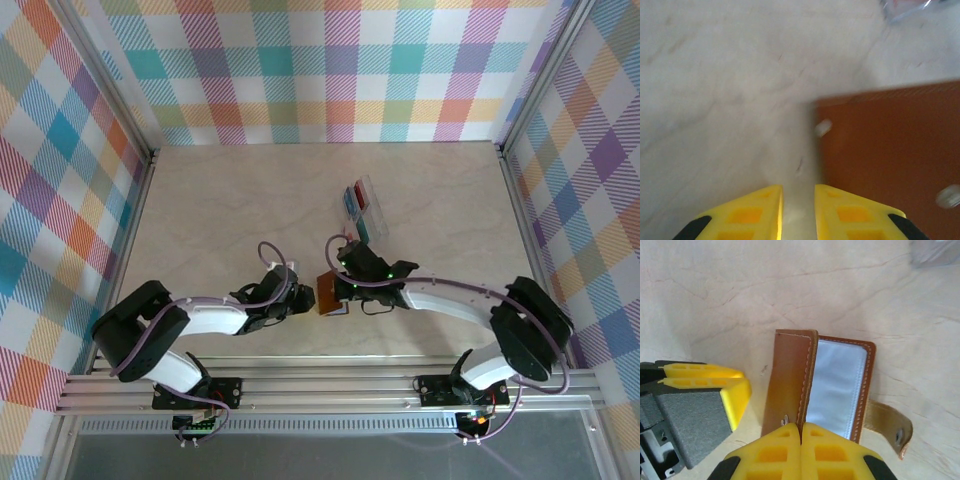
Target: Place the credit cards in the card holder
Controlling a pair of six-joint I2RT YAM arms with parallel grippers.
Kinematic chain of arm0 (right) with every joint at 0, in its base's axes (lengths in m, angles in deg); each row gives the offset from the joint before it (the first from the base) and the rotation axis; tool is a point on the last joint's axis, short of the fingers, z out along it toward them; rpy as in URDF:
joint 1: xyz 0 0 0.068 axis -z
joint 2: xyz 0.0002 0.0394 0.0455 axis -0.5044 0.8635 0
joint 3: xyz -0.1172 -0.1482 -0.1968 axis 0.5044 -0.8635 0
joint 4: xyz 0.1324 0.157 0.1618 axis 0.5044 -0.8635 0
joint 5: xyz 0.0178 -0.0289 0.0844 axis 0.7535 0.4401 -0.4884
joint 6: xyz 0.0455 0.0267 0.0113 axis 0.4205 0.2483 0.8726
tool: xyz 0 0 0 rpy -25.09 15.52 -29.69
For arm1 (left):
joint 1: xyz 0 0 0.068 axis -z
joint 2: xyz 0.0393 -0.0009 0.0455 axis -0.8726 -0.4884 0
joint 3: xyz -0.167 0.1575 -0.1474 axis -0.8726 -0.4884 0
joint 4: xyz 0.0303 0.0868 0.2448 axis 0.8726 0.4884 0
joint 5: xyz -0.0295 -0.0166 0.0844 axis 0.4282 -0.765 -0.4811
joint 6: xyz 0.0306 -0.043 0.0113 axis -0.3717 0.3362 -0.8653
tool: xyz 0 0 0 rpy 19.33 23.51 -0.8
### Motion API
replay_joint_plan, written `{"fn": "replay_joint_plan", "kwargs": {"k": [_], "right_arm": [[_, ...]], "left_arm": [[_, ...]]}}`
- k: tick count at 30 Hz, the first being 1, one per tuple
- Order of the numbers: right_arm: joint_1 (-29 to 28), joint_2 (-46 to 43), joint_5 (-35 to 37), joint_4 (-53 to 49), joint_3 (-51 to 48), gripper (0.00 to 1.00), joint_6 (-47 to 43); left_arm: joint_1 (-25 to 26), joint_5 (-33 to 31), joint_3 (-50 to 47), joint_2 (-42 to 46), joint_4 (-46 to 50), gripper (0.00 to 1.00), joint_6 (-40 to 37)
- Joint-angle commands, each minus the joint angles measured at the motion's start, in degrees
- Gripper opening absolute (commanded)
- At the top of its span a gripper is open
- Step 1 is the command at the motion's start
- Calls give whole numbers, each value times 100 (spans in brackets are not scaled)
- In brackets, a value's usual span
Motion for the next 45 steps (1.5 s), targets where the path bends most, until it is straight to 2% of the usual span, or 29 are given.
{"fn": "replay_joint_plan", "kwargs": {"k": [1, 5, 8, 12, 18, 26, 28, 32, 36, 38, 41, 45], "right_arm": [[22, -307, 415, -517, -121, 0, -146], [14, -495, 405, -614, -147, 0, -208], [5, -481, 217, -559, -103, 0, -288], [6, -212, -210, -396, 73, 5, -373], [9, 218, -880, 55, 264, 12, -371], [22, 467, -1658, 794, 216, 29, -251], [20, 565, -1748, 862, 216, 33, -232], [44, 724, -1877, 1116, 97, 45, -181], [84, 818, -2103, 1442, 1, 51, -116], [84, 812, -2223, 1576, -23, 53, -86], [83, 753, -2350, 1692, -61, 62, -65], [71, 572, -2456, 1823, -177, 65, -37]], "left_arm": [[107, 384, -11, 63, 513, 22, -94], [139, 602, 149, -285, 262, 7, -82], [207, 800, 321, -596, -22, 2, -28], [310, 1036, 549, -1015, -423, 1, 121], [430, 1068, 878, -1467, -572, 0, 258], [405, 677, 829, -1423, -92, 0, 322], [351, 612, 762, -1391, -15, 1, 415], [246, 398, 497, -1123, 213, 11, 539], [158, 352, 311, -793, 390, 21, 496], [132, 351, 337, -766, 557, 24, 458], [62, 426, 276, -822, 580, 26, 502], [-147, 625, 179, -932, 514, 27, 575]]}}
